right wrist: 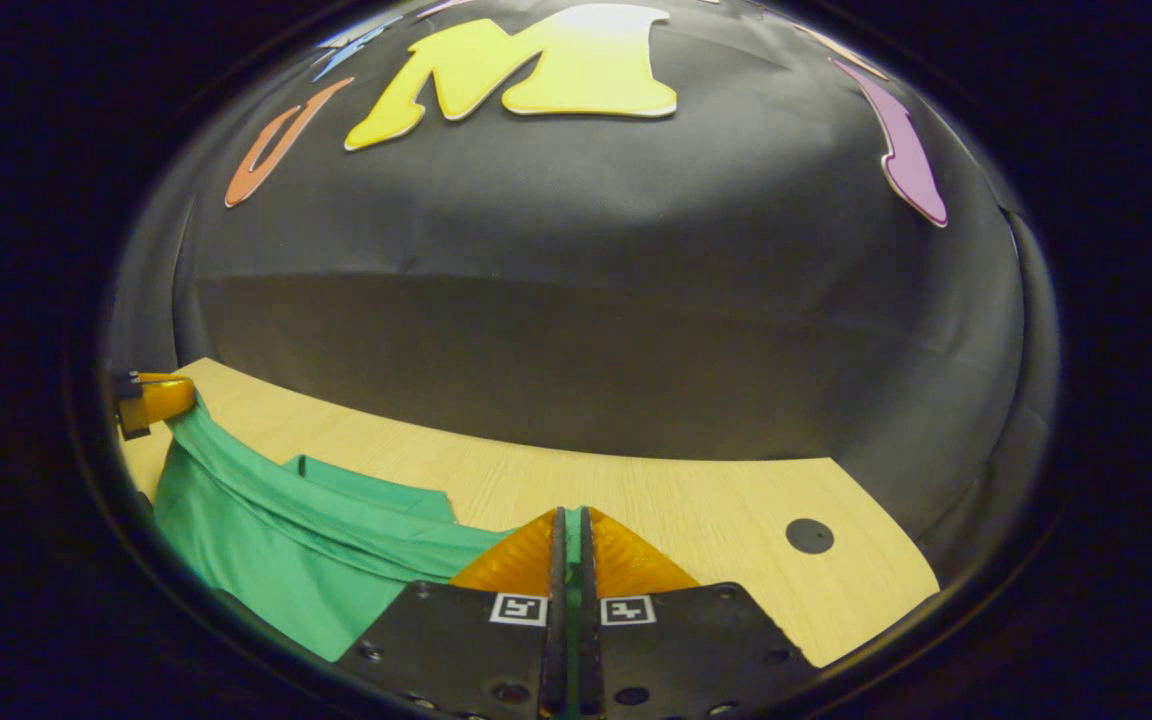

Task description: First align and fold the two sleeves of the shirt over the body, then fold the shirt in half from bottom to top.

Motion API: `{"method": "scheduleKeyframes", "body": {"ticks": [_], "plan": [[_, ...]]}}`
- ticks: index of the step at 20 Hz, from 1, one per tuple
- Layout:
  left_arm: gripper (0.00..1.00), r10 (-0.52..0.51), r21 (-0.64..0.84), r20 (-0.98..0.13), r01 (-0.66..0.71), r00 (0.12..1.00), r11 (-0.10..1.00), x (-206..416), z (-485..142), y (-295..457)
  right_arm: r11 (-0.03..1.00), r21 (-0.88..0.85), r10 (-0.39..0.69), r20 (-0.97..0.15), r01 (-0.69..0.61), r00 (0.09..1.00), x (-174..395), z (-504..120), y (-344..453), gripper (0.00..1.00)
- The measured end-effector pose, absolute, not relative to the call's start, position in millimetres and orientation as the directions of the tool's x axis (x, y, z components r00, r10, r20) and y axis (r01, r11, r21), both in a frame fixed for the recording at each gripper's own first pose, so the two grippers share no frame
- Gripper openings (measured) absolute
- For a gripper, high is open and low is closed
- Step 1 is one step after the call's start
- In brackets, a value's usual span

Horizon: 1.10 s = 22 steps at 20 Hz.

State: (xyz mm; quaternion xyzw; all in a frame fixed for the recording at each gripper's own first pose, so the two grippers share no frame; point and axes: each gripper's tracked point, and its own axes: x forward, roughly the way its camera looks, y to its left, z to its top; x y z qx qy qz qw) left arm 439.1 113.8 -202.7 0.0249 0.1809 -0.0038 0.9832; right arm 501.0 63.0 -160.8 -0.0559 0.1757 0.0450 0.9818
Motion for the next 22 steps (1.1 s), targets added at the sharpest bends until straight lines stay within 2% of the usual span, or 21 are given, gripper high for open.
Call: {"method": "scheduleKeyframes", "body": {"ticks": [1,3,4,5,6,7,8,15,22], "plan": [[0.12,-0.001,0.050,-0.367,0.021,0.930,0.999,438.2,-206.1,111.9,0.989,-0.110,0.054,-0.352,-0.099,0.934,501.6,-159.5,60.2,0.05],[0.17,0.024,0.069,-0.369,0.002,0.929,0.998,437.0,-205.3,116.0,0.988,-0.129,0.032,-0.344,-0.081,0.938,503.3,-158.1,55.8,0.14],[0.41,0.034,0.076,-0.371,-0.006,0.928,0.997,437.7,-206.2,117.4,0.990,-0.127,0.016,-0.348,-0.064,0.937,502.4,-157.3,51.7,0.23],[0.47,0.037,0.080,-0.375,-0.007,0.926,0.997,437.5,-207.6,116.6,0.991,-0.125,-0.002,-0.351,-0.045,0.937,503.1,-156.3,49.2,0.48],[0.70,0.047,0.086,-0.382,-0.015,0.923,0.996,436.4,-210.2,117.1,0.991,-0.127,-0.010,-0.352,-0.037,0.936,504.1,-154.6,48.0,0.72],[0.82,0.064,0.099,-0.387,-0.027,0.920,0.995,435.3,-212.2,120.4,0.989,-0.146,-0.034,-0.345,-0.017,0.938,504.2,-151.5,42.8,0.97],[1.00,0.071,0.103,-0.393,-0.033,0.917,0.994,434.1,-212.3,119.6,0.988,-0.157,-0.044,-0.340,-0.010,0.940,502.2,-149.1,40.8,0.97],[1.00,0.057,0.007,-0.400,-0.059,0.915,0.998,415.4,-194.9,115.6,0.994,-0.102,0.013,-0.327,-0.049,0.945,477.2,-118.8,60.7,0.95],[1.00,0.006,0.003,-0.323,-0.005,0.946,1.000,341.4,-122.8,86.3,0.990,-0.106,0.060,-0.257,-0.090,0.965,386.7,-67.0,74.1,0.95]]}}
